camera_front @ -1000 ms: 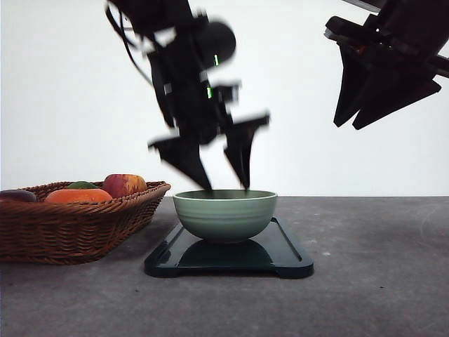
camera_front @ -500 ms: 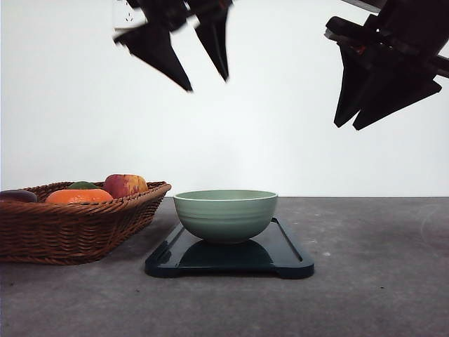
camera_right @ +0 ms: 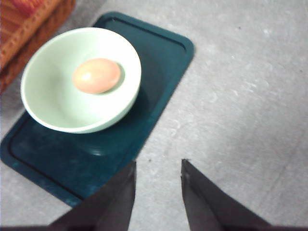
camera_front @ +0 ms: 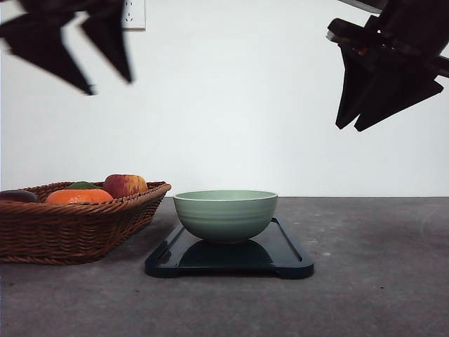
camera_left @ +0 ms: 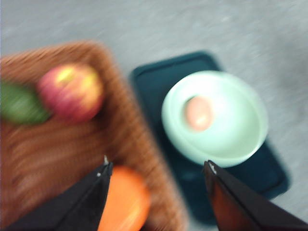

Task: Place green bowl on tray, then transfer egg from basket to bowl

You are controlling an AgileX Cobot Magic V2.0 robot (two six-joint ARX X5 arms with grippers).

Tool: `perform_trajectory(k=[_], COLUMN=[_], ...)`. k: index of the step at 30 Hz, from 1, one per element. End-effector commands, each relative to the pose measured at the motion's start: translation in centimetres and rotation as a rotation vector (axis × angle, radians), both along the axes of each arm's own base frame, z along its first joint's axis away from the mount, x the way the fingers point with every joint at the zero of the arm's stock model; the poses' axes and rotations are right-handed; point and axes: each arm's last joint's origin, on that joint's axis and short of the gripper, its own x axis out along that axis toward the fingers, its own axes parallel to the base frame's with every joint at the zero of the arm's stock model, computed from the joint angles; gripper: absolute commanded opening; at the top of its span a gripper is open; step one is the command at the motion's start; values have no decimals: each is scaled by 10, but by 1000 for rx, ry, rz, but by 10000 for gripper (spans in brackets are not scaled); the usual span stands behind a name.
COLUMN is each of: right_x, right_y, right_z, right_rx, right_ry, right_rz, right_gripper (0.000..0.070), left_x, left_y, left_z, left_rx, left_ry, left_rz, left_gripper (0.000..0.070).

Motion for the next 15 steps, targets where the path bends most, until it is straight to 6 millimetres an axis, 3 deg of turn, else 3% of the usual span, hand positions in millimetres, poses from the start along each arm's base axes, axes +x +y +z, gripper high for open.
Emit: perform_trajectory(k=[1, 7, 15], right_x=[-5, -36, -61], right_y=[-2, -17, -29], right_z=[2, -4, -2], right_rx=[-5, 0, 15], right_ry=[-29, -79, -114], right_rz=[3, 12, 20], right_gripper=[188, 187, 188], left_x=[-9, -44, -69], left_y=[7, 34, 46], left_z=[-3, -20, -33], left_rx=[9, 12, 24], left_ry=[-23, -29, 29], left_rz=[2, 46, 61], left_gripper=[391, 390, 390])
